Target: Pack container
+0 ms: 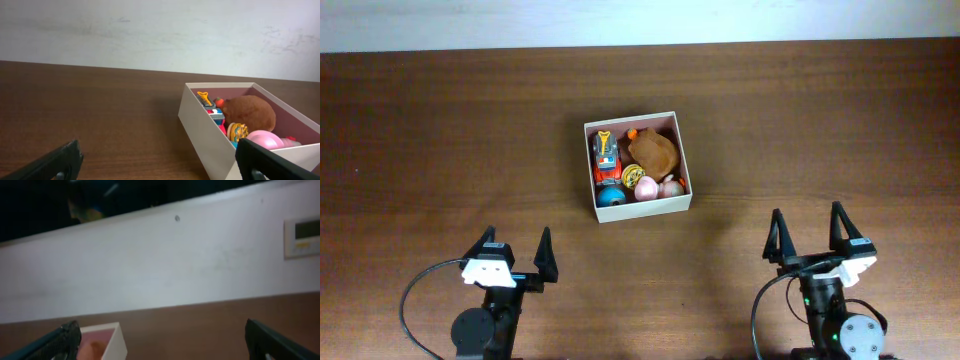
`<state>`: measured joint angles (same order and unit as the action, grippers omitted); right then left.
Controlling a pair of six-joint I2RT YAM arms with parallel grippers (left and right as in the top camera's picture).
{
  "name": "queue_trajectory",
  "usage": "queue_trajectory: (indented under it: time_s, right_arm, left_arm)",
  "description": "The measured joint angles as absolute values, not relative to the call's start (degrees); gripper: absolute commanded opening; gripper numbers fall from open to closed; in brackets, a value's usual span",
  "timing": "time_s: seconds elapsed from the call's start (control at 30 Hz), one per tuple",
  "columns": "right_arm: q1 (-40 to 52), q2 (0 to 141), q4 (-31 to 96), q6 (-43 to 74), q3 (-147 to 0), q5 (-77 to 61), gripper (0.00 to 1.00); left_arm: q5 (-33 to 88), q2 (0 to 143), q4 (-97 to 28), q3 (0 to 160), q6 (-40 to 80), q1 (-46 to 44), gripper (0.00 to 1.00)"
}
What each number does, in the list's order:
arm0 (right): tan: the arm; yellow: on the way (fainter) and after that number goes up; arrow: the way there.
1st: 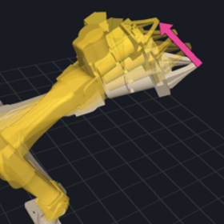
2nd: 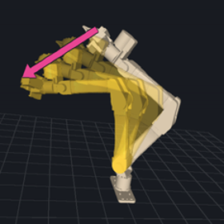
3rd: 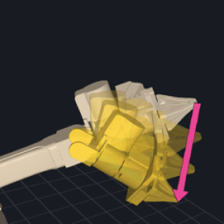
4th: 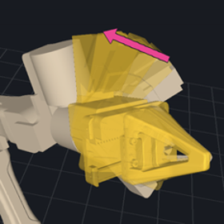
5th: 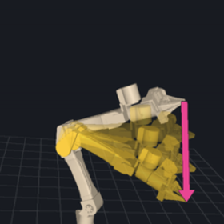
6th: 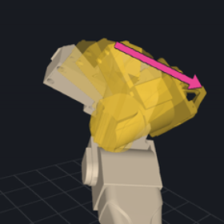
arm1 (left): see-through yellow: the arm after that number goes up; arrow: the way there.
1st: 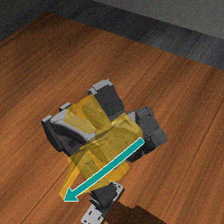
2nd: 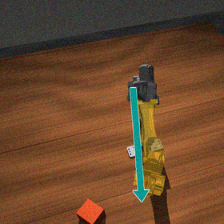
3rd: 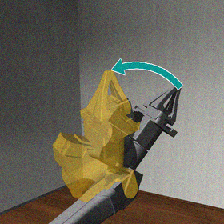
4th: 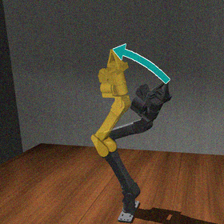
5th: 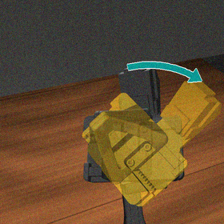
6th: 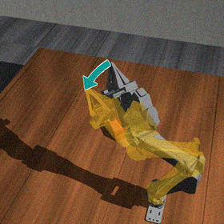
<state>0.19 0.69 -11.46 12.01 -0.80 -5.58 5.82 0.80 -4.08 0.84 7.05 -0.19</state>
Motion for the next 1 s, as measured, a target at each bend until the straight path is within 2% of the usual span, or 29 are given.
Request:
queue_trajectory:
  time_s: [0.37,1.0]
  right_arm:
    - [0.2,0.7,3.8,12.0,-0.6,-4.3,0.99]
    - [0.2,0.7,3.9,12.0,-0.6,-3.9,0.99]
  left_arm:
    - [5.8,0.8,-4.1,0.8,7.0,-0.2,1.0]
    - [5.8,0.8,-4.1,0.8,7.0,-0.2,1.0]
